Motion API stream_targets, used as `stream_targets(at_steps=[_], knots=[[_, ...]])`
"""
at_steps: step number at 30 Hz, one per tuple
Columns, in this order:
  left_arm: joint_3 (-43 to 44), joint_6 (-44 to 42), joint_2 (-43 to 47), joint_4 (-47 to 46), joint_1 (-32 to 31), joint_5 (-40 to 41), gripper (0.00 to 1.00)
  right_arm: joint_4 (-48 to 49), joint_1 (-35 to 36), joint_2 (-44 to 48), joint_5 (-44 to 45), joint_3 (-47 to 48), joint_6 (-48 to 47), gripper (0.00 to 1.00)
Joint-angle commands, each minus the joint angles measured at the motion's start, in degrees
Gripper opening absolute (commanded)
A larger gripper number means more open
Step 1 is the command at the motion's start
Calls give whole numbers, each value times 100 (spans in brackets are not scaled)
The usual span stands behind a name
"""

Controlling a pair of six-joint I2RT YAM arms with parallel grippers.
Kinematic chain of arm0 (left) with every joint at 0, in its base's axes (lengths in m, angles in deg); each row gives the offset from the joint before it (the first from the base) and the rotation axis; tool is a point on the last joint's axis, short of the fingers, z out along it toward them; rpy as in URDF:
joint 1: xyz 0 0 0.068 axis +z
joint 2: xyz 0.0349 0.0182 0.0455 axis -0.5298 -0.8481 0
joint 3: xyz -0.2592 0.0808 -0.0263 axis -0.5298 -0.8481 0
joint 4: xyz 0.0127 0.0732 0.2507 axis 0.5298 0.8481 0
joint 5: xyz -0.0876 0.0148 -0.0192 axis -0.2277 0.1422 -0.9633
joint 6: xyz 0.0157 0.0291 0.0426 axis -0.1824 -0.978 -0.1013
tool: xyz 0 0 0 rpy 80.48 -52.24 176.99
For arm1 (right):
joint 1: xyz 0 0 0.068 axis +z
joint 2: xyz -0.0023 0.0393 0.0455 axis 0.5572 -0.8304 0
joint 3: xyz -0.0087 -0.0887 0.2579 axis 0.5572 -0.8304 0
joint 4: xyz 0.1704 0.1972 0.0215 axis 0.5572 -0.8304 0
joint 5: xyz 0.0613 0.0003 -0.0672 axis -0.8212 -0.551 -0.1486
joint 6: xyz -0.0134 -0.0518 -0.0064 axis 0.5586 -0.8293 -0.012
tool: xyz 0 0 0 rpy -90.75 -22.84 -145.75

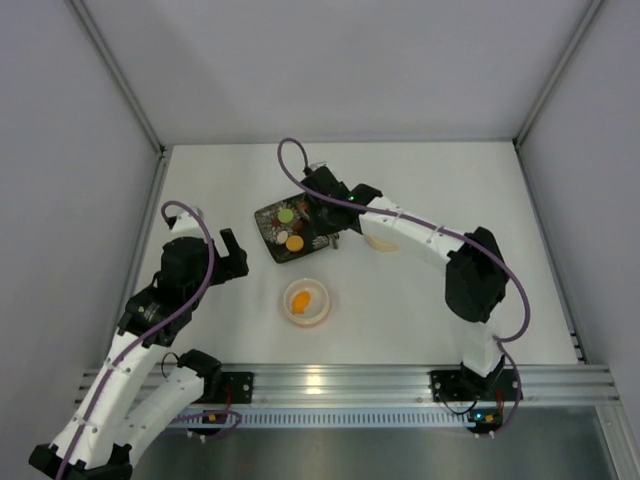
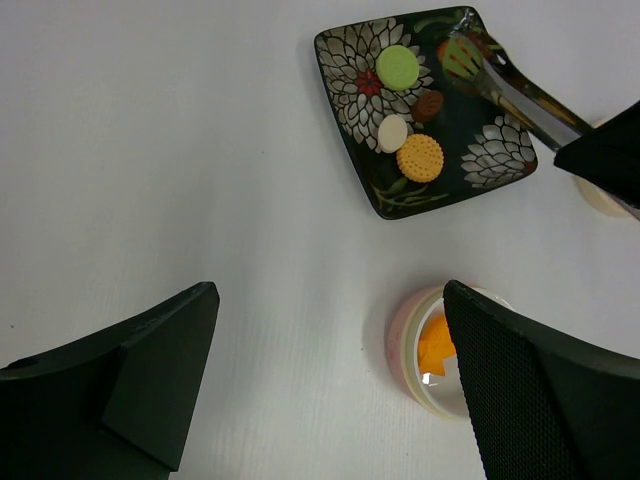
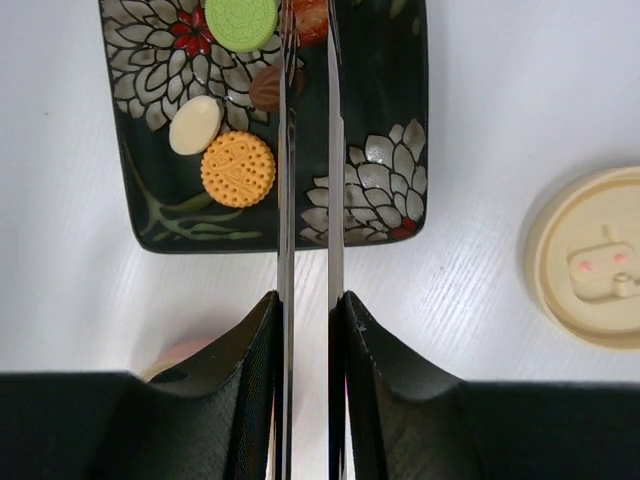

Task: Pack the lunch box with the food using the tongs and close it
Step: Pick up the fake food from the plate, then place the fake food in the packing box.

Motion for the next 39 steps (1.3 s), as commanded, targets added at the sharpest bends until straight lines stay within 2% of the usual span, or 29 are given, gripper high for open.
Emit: stream_targets(at_steps=[1, 11, 17, 23, 39], knots=[[-19, 62, -1, -36, -23, 74, 99, 313, -24, 881, 188, -193, -6, 20], [-19, 62, 60, -36, -23, 74, 99, 427, 696, 2646, 496, -1828, 433, 20], [-19, 62, 95, -45, -31, 74, 99, 357, 1810, 3368, 820, -2620, 863, 20], [-28, 44, 78, -71, -31, 39, 99, 260, 2515, 3834, 1163, -3262, 1417, 20], [-28, 53, 60, -62, -31, 57, 99, 111, 2850, 4239, 1357, -3965, 1910, 23]])
